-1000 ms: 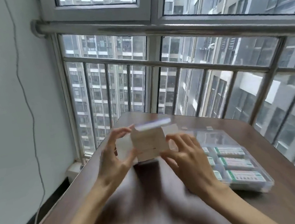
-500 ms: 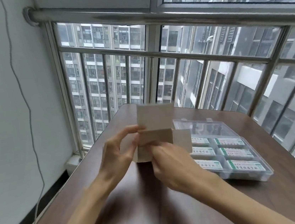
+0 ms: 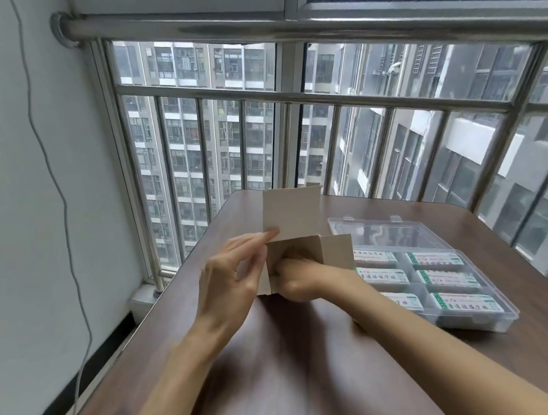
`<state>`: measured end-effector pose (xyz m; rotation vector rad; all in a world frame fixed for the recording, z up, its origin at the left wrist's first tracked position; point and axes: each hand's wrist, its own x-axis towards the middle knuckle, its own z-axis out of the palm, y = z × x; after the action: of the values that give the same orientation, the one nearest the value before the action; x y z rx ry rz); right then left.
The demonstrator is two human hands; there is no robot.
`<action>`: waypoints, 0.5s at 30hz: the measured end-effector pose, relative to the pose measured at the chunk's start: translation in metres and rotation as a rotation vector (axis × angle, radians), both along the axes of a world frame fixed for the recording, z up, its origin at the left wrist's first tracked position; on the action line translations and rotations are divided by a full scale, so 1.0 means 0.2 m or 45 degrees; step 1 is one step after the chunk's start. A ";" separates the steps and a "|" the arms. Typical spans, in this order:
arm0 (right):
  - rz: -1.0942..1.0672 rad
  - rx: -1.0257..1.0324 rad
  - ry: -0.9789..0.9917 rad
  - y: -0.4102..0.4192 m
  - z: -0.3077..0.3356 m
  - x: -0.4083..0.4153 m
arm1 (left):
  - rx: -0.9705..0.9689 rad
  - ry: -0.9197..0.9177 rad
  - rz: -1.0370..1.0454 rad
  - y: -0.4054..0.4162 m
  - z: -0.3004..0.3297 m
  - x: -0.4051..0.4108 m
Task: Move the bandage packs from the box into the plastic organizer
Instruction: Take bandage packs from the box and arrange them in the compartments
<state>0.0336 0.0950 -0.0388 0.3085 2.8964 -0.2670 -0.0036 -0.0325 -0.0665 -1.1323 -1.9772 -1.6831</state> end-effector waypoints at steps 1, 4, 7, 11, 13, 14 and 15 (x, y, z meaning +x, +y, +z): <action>0.006 -0.011 0.010 0.00 0.01 0.00 | 0.003 -0.002 0.003 0.00 0.00 0.00; 0.038 -0.017 0.051 -0.02 0.04 0.04 | 0.019 -0.013 0.001 0.00 0.00 -0.02; 0.063 0.009 0.069 -0.03 0.08 0.11 | 0.012 -0.013 0.034 0.00 0.00 -0.01; 0.129 -0.110 0.249 -0.04 0.10 0.17 | 0.005 0.002 0.054 0.00 0.00 -0.01; 0.178 -0.154 0.423 -0.04 0.09 0.20 | 0.020 -0.049 0.017 -0.01 0.01 -0.01; 0.207 -0.137 0.513 -0.03 0.08 0.22 | 0.025 -0.069 0.008 -0.01 0.02 -0.01; 0.230 -0.112 0.599 -0.03 0.07 0.23 | 0.028 -0.089 0.006 -0.01 0.02 0.00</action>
<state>0.0802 0.0897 -0.0251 -0.0423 3.3293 -0.4925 -0.0045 -0.0352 -0.0626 -1.0740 -1.9957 -1.7601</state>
